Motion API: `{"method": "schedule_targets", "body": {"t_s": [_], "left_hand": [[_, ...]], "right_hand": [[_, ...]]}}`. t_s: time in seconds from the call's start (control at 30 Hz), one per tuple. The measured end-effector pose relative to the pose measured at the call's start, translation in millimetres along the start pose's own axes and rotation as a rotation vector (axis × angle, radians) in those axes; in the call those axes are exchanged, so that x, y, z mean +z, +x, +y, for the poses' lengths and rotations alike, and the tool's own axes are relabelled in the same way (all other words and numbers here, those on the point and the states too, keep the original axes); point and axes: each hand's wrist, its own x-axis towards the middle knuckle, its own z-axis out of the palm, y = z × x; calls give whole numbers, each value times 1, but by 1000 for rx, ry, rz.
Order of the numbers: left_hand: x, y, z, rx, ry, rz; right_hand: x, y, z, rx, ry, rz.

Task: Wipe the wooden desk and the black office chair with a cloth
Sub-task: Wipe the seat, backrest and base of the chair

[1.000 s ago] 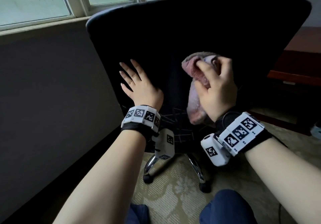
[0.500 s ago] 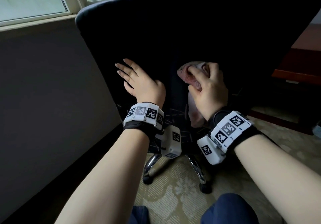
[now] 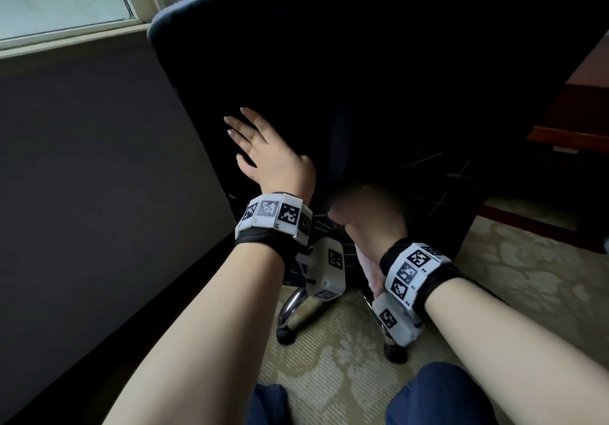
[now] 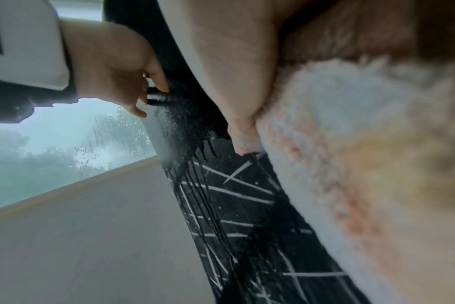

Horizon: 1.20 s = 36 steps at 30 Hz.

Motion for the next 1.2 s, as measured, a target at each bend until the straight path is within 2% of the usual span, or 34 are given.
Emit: {"method": "schedule_targets", "body": {"t_s": [0.1,0.17,0.23,0.33,0.5,0.57,0.67,0.8,1.2], "left_hand": [[-3,-7,2,6,-48,-3],[-2,-14,6,34,-84,6],[0,-23,12,100,-99,15],[6,-35,24,210,-100,12],[17,-45,40,190,-143,-5],[21,-43,45,155,-116,-2],[22,-41,49,135,-98,3],[25,-38,45,149,-75,13],[32,-32,43,156,-5,36]], "right_hand": [[-1,-6,4,20,70,-89],[-8,-13,8,-8,96,-54],[-21,-21,13,-49,157,66],[-44,-32,23,-115,277,349],[-83,-34,45,-185,294,806],[-99,-28,51,-210,282,912],[-118,-14,57,-220,258,988],[-117,2,59,-201,242,946],[-50,-2,73,-149,210,532]]}}
